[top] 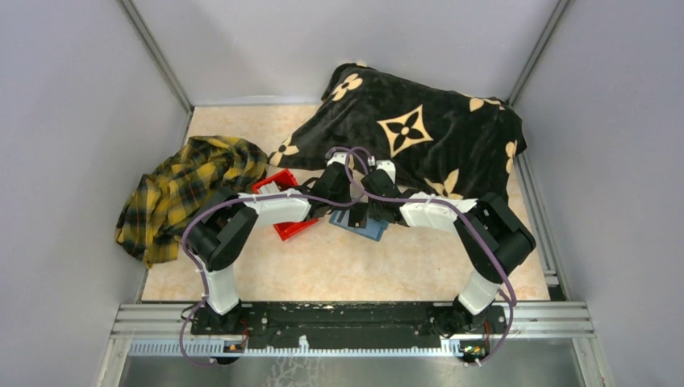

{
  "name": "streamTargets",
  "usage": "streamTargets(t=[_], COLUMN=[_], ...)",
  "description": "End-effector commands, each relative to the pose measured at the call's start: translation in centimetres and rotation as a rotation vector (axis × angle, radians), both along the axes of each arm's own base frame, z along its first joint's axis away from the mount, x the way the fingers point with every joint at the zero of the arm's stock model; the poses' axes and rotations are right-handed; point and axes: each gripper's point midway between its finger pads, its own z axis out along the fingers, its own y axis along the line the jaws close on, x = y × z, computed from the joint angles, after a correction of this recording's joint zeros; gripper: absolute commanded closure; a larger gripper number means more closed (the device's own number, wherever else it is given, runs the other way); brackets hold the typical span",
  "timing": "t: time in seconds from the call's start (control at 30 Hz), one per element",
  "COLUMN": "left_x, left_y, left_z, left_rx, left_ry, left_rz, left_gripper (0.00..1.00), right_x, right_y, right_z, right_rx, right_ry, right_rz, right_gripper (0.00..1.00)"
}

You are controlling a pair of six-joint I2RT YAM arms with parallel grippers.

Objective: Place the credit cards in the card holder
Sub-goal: Insert the credit card into the card holder.

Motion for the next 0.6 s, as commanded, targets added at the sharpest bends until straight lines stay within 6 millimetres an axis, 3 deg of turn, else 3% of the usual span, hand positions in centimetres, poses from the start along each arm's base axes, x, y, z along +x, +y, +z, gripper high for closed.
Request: streamTargets(t=[0.0,0.57], left_x=[-0.7,-0.5], left_y=[0.1,-1.4], left_z=[-1.0,-1.5], left_rx=[0.009,-0.031], left_ry=[0.043,0.053], left_rz=[-0.013,-0.051], left_gripper=[0.83,0.84], right_x=[-2.2,-2.3], right_y=[-3.4,-3.4], right_z=[-2.2,-2.4], right_rx=[-0.111,-0.113], right_ry=[0.090,0.094], right_rz=[-0.035,-0.034], right_gripper=[0.78,0.78])
